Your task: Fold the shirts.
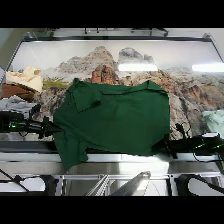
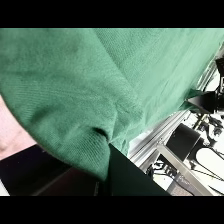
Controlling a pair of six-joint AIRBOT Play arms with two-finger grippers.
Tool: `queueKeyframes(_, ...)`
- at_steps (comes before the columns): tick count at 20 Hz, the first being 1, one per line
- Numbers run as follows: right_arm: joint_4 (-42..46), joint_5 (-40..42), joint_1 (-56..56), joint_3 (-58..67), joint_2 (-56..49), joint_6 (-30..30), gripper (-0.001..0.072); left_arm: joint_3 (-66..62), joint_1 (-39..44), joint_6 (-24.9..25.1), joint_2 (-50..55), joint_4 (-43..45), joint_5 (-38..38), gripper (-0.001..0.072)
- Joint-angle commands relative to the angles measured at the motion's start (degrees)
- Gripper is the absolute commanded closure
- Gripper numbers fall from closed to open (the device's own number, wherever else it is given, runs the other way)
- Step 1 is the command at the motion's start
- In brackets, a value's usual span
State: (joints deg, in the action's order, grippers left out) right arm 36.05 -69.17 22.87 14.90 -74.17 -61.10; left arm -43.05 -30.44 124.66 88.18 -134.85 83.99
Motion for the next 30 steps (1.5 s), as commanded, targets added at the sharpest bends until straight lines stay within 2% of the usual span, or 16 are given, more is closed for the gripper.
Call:
queueKeyframes(1, 0.52, 2.34, -0.04, 0.11, 0.00, 0.35, 0.0562, -0.07, 0.04, 0.02, -0.04, 0.28, 0.02, 0.0685)
queueKeyframes(2, 0.46, 2.71, -0.07, 0.11, 0.26, 0.63, 0.0683, -0.07, 0.04, 0.04, -0.04, 0.22, 0.02, 0.0684)
queueKeyframes(5, -5.20, -1.70, -0.07, 1.16, 4.42, 2.49, 0.0682, -0.07, 0.04, 0.28, -0.98, -3.26, 1.92, 0.0685)
queueKeyframes(6, -9.51, -6.49, -0.07, 2.97, 7.39, 3.85, 0.0682, -0.07, 0.07, 1.51, -2.64, -7.04, 3.96, 0.0685)
queueKeyframes(8, -18.75, -13.35, -0.07, 9.66, 15.74, 4.13, 0.0683, -0.46, 0.07, 5.09, -9.25, -20.92, 11.13, 0.0685)
queueKeyframes(10, -27.85, -12.96, -0.04, 20.44, 24.96, 5.73, 0.0682, -4.17, 0.59, 5.07, -17.11, -35.78, 20.72, 0.0684)
queueKeyframes(11, -31.28, -11.41, -0.07, 26.34, 28.37, 7.48, 0.0682, -8.11, 1.46, 2.71, -22.16, -36.39, 20.39, 0.0684)
queueKeyframes(13, -35.76, -5.46, -0.07, 37.77, 33.55, 10.69, 0.0681, -16.39, 2.64, -0.66, -32.09, -36.92, 14.14, 0.0684)
queueKeyframes(16, -35.82, 4.02, 0.07, 51.45, 37.88, 10.56, 0.0682, -34.60, 2.84, -3.69, -43.08, -36.92, 5.77, 0.0683)
queueKeyframes(18, -35.74, 6.10, 1.99, 58.31, 39.36, 11.61, 0.0683, -49.11, 0.68, -7.56, -45.11, -36.96, 5.86, 0.0683)
queueKeyframes(20, -35.54, 8.66, 6.10, 63.43, 41.59, 15.43, 0.0683, -62.23, -2.12, -9.53, -44.52, -36.94, 5.97, 0.0683)
queueKeyframes(22, -27.85, 12.26, 11.28, 68.43, 44.35, 16.04, 0.0684, -74.12, -3.76, -12.13, -41.79, -36.15, 5.81, 0.0683)
queueKeyframes(24, -13.57, 13.84, 12.87, 73.46, 45.48, 11.39, 0.0682, -82.03, -3.43, -17.33, -37.62, -35.69, 5.77, 0.0683)
queueKeyframes(26, -5.42, 12.02, 10.25, 75.06, 45.18, 6.23, 0.0683, -84.00, -0.87, -18.93, -34.23, -35.71, 7.37, 0.0683)
queueKeyframes(28, -5.57, 6.97, 7.58, 74.29, 42.25, 5.22, 0.0682, -80.02, 1.22, -18.82, -32.46, -35.63, 8.50, 0.0683)
queueKeyframes(30, -10.14, 2.49, 6.29, 71.36, 37.35, 4.70, 0.0683, -71.41, 2.08, -16.87, -31.10, -35.60, 8.28, 0.0683)
